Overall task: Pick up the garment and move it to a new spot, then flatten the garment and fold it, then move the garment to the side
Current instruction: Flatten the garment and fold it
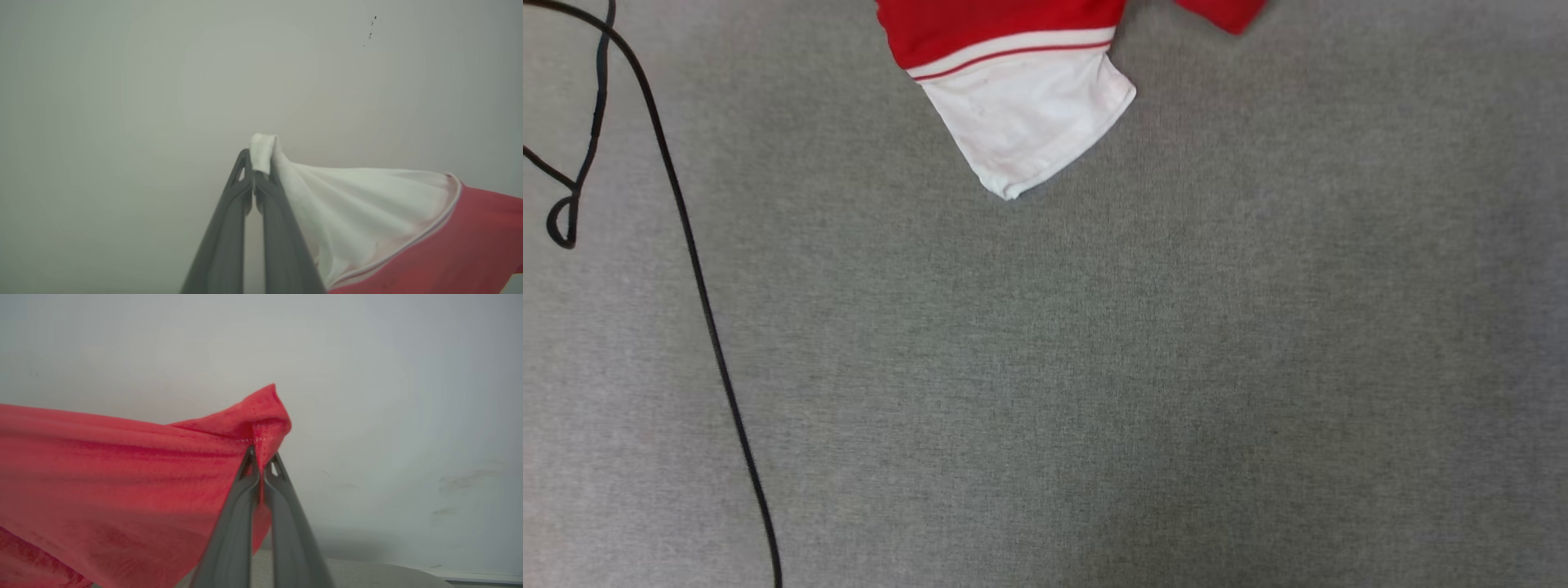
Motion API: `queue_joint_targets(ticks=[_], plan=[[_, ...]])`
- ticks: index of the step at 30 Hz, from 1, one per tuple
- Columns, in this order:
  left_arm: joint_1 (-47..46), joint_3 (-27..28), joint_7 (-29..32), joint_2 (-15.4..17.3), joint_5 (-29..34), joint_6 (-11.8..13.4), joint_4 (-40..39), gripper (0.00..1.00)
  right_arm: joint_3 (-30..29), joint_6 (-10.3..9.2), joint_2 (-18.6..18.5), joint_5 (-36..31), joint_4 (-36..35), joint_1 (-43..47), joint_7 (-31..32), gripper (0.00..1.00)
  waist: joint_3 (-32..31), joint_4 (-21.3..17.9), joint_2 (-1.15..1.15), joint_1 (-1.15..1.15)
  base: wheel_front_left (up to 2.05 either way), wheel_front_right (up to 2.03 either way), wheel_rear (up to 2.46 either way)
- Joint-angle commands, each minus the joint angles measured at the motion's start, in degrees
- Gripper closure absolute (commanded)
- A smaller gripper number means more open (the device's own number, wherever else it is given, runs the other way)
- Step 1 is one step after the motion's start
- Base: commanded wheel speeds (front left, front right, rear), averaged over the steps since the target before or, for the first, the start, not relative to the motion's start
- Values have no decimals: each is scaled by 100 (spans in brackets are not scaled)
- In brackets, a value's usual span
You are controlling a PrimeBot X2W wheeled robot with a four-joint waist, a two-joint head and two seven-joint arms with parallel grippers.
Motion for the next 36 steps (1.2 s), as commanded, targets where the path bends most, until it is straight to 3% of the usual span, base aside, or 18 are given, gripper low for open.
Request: queue_joint_targets(ticks=[1, 10, 16, 29, 30, 36], plan=[[-73, 15, -43, 118, -8, 13, 206, 100, -75, -34, -75, -138, -2, 30, -20, 100, 285, -26, 0, -1, 0, 0, 0], [126, -207, 82, -150, -352, -122, 850, 100, -236, -31, 243, -201, 158, 370, -150, 100, 625, 55, 0, -1, 0, 0, 0], [789, -552, 355, -184, -837, -133, 646, 100, -150, -26, 241, -7, 252, 1043, -314, 100, 451, 136, 0, -1, 0, 0, 0], [3496, -981, 145, 82, -1452, -133, 210, 100, 63, -32, 121, 745, -13, 3809, -378, 100, -939, 186, 0, -1, 0, 0, 0], [4186, -977, 44, 133, -1579, -84, 77, 100, 88, -33, 61, 983, -276, 4535, -273, 100, -1318, 198, 0, -1, 0, 0, 0], [5532, -906, -57, 328, -1822, 352, -486, 100, 73, -53, -94, 1357, -1167, 6034, -50, 100, -1924, 236, 0, -1, 0, 0, 0]])
